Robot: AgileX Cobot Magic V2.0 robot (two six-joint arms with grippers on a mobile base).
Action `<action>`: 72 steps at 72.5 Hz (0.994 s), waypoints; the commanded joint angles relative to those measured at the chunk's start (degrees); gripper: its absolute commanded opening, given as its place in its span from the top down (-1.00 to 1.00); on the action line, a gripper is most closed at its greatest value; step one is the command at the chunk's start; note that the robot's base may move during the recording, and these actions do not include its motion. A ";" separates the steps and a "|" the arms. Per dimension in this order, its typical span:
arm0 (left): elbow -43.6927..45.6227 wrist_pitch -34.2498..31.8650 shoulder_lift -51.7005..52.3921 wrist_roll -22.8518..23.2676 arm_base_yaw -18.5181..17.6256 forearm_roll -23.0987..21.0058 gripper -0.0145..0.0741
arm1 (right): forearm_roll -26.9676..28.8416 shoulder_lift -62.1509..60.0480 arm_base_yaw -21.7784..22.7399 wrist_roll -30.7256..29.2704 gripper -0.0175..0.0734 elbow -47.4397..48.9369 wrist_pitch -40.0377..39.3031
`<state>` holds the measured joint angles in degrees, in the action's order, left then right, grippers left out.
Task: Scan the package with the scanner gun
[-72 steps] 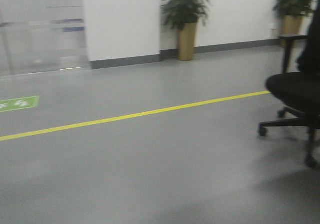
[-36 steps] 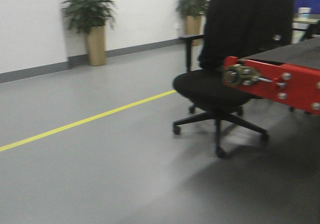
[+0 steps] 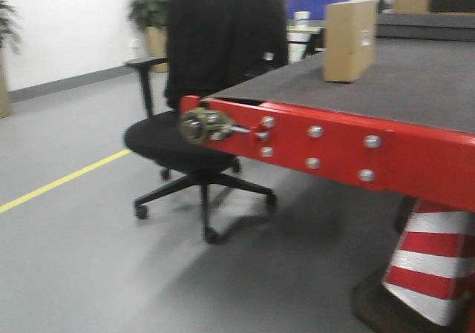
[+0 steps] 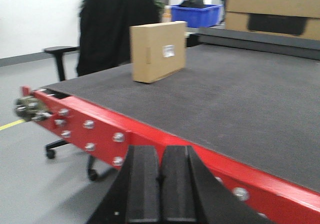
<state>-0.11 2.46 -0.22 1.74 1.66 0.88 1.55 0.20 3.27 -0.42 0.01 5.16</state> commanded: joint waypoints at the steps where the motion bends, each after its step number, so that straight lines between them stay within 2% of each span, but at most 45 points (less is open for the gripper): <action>1: 0.11 -0.85 0.22 0.11 -0.30 -0.29 0.88 | 0.16 -0.20 0.07 -0.26 0.98 -0.01 -1.11; 72: 0.11 -0.85 0.22 0.11 -0.30 -0.29 0.88 | 0.16 -0.20 0.18 -0.26 0.98 -0.01 -1.11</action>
<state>-0.11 2.46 -0.22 1.74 1.66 0.88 1.55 0.20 3.27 -0.42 0.01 5.16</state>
